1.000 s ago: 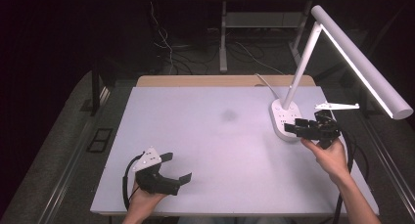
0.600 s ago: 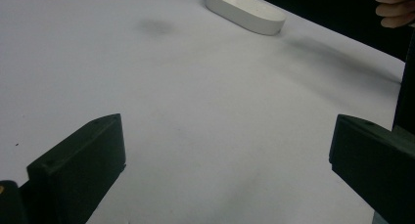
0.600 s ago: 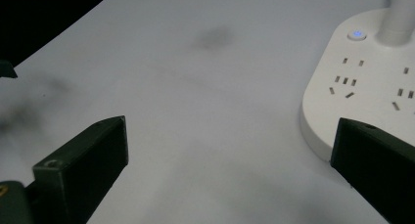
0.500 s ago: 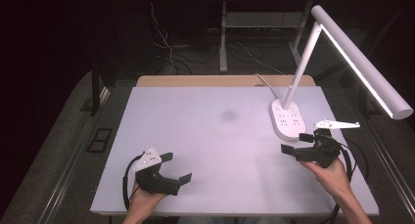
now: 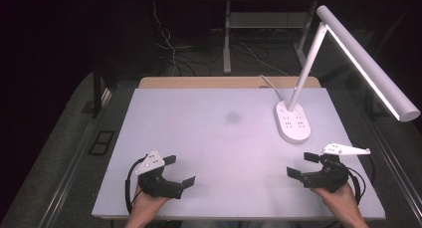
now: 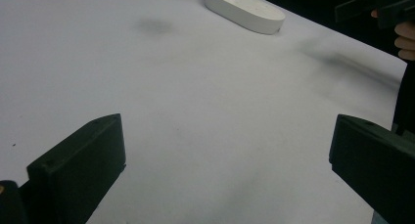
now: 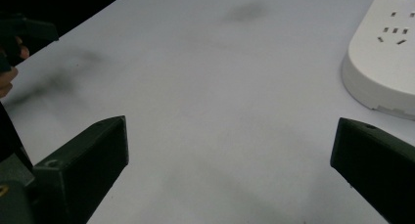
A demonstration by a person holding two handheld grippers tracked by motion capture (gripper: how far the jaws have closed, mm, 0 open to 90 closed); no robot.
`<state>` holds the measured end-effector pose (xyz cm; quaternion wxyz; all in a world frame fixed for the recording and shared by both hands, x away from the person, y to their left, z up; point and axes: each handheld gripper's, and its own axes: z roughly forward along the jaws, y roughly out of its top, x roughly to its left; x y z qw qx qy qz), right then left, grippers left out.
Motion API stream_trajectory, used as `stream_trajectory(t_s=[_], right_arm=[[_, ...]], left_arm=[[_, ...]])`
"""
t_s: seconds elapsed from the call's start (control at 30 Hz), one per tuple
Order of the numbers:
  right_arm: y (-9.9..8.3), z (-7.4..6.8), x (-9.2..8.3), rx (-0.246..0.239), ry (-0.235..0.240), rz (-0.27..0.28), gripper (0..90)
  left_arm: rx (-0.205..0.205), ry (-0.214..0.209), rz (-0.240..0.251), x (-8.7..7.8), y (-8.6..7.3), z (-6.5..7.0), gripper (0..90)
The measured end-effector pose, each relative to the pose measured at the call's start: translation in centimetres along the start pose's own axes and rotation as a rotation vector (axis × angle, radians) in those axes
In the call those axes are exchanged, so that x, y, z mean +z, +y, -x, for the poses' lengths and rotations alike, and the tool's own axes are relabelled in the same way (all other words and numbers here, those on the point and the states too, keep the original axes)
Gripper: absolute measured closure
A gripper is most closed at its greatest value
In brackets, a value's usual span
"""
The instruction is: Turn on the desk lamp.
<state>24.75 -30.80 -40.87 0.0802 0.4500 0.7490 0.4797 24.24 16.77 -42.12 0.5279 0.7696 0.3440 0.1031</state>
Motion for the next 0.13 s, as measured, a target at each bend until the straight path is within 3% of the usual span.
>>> stream_trajectory(t_s=[0.13], right_arm=[[-0.46, -0.32, 0.15, -0.017, 0.010, -0.003, 0.5]], left_arm=[[0.001, -0.002, -0.001, 0.02, 0.01, -0.04, 0.0]])
